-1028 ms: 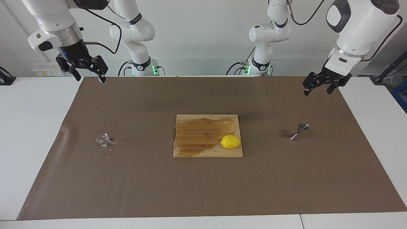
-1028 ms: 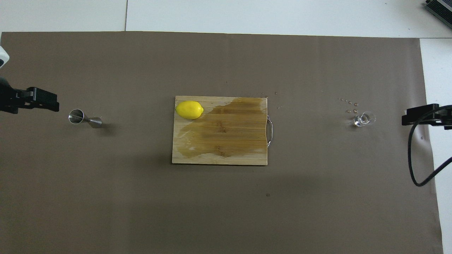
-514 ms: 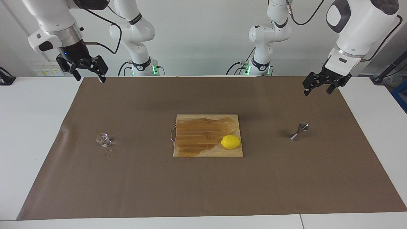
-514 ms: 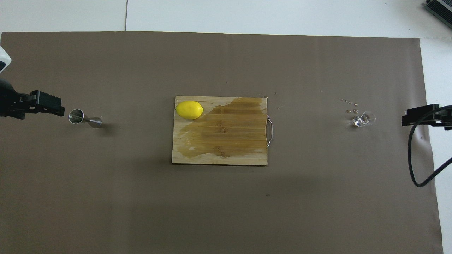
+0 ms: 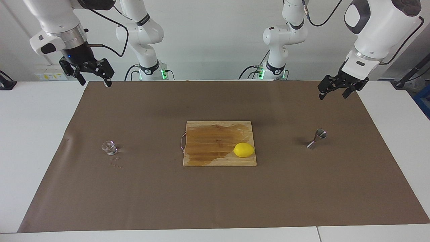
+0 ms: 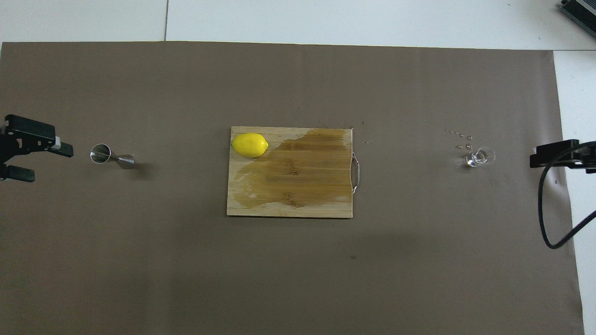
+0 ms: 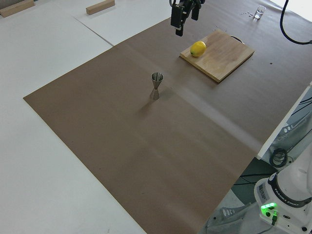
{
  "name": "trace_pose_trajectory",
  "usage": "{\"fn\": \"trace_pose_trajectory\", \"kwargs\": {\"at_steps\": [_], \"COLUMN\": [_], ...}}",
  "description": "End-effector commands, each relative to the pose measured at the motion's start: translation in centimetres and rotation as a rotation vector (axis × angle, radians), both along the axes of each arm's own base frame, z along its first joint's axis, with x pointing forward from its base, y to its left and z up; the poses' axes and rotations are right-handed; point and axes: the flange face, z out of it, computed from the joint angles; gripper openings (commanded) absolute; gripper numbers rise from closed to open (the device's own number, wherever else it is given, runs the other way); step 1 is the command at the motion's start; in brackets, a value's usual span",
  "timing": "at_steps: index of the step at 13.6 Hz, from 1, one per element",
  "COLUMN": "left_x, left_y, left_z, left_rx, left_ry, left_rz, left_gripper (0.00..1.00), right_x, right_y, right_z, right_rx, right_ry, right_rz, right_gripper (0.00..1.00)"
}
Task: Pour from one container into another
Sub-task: 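Open the left gripper beside the small metal cup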
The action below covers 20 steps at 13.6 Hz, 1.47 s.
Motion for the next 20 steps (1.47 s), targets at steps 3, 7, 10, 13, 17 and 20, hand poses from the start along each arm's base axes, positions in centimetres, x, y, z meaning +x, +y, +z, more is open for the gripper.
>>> {"fn": "trace_pose_trajectory", "kwargs": {"at_steps": [3, 7, 10, 13, 17, 20], "left_x": [1.7, 3.9, 4.6, 5.2, 6.3, 7.4], "left_y": [3.3, 6.3, 7.0, 8.2, 12.0, 12.3], "left_z": [-2.2, -5.2, -6.6, -8.6, -13.8, -16.8], "left_rx": [-0.176, -0.358, -0.442, -0.561, -0.663, -0.74], "left_ry": [0.265, 0.509, 0.629, 0.678, 0.752, 0.798], "left_rz": [0.307, 0.525, 0.599, 0.618, 0.666, 0.675], "left_gripper": [1.0, 1.0, 1.0, 1.0, 1.0, 1.0], "right_x": [-1.0, -1.3, -1.3, -1.2, -1.4, -1.3], "right_y": [0.1, 0.5, 0.7, 0.7, 0.8, 1.1], "right_z": [-0.5, -0.9, -1.0, -0.9, -0.9, -0.9], "right_rx": [0.028, 0.027, 0.029, 0.027, 0.03, 0.026], "right_ry": [-0.004, 0.005, 0.009, 0.006, 0.01, 0.009], "right_rz": [0.009, 0.023, 0.026, 0.026, 0.011, -0.001], "right_gripper": [1.0, 1.0, 1.0, 1.0, 1.0, 1.0]}}
